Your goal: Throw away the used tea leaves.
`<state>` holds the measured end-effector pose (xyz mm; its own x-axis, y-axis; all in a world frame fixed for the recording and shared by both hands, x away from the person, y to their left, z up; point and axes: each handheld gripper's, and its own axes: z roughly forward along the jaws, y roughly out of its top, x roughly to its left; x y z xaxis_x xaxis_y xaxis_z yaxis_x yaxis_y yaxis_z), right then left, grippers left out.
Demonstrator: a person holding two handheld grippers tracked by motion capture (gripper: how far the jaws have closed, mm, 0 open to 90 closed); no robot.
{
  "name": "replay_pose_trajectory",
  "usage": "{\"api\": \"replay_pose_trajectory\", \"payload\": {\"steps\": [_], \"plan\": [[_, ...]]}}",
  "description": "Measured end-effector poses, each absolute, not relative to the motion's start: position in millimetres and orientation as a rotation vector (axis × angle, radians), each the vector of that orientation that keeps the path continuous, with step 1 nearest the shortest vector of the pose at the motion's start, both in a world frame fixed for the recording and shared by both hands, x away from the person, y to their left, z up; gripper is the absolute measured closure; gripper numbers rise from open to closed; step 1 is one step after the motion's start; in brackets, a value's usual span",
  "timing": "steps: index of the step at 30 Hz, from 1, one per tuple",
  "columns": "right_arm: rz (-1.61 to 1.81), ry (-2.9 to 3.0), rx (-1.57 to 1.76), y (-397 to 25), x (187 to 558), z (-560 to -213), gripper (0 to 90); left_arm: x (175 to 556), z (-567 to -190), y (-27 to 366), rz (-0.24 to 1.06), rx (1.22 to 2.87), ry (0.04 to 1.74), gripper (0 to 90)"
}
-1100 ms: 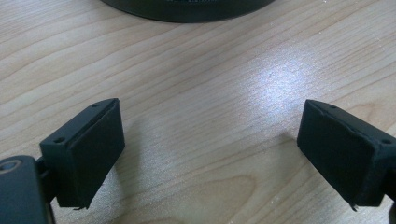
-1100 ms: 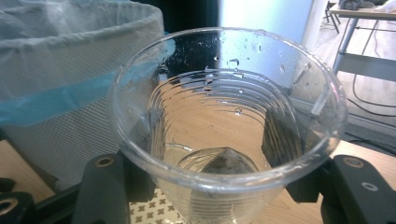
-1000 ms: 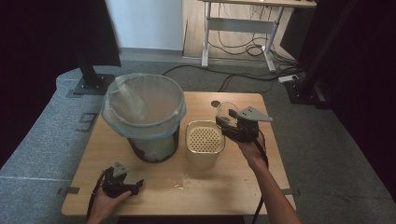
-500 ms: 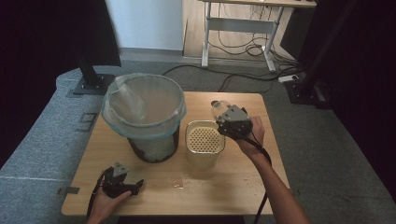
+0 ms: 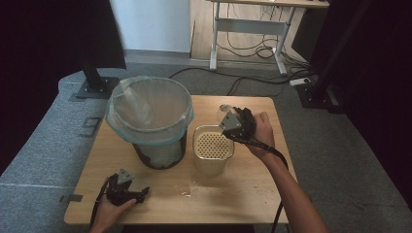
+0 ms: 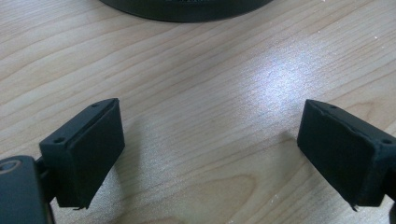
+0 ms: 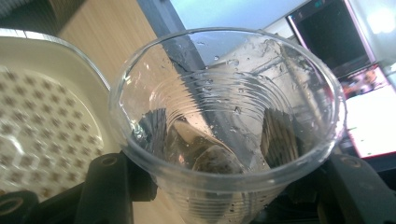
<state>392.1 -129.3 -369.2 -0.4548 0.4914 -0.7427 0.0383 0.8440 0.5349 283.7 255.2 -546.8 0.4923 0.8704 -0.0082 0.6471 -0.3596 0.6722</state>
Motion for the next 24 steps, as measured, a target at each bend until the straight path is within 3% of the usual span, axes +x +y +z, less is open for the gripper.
{"api": "replay_pose_trajectory", "payload": {"steps": [24], "plan": [[-0.020,1.908,-0.180,-92,392,-405,42.6,284,-547,255,0.470,2.126,1.239,6.6]]}}
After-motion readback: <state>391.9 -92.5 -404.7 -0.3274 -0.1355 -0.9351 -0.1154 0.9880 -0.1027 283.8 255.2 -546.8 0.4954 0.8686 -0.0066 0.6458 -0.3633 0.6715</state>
